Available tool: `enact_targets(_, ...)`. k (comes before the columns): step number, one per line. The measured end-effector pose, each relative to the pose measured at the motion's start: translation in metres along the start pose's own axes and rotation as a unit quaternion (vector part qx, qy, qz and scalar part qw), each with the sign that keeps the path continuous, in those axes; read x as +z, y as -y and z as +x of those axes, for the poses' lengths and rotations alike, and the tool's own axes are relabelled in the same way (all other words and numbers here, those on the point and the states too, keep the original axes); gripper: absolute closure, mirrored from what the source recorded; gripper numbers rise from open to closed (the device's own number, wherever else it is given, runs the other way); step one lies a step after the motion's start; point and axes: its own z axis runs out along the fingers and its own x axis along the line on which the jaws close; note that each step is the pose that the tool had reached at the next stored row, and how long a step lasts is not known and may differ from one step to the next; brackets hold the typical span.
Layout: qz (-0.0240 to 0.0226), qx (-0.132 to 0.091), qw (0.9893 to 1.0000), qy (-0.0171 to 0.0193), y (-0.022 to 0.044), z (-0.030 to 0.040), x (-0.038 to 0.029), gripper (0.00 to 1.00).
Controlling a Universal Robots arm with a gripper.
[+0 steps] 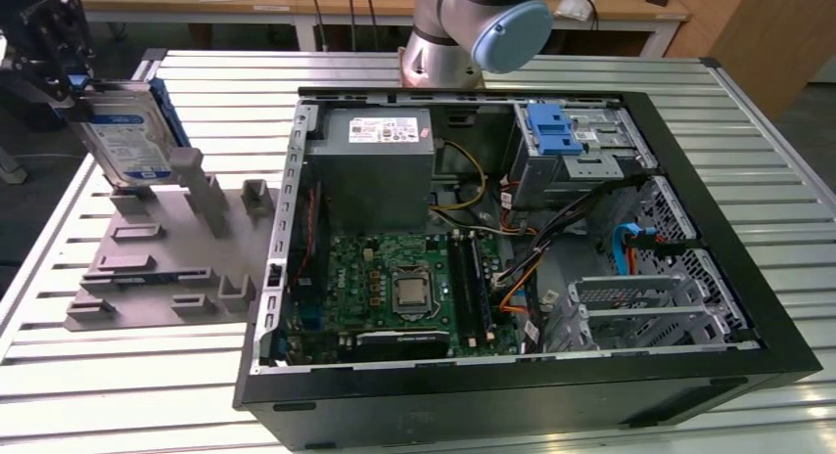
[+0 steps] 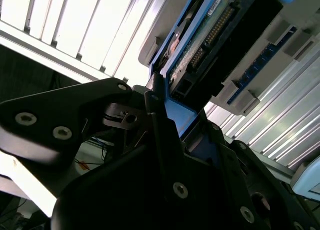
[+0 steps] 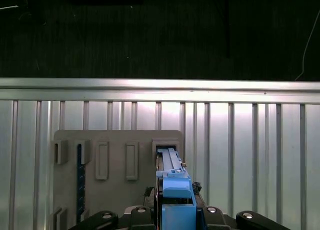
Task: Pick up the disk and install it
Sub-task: 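Pick up the disk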
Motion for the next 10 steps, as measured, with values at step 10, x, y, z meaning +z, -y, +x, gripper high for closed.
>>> enact_targets(10, 0.0003, 0.000, 1.0000, 0.0001, -0.0002, 0.0000, -0.0094, 0.64)
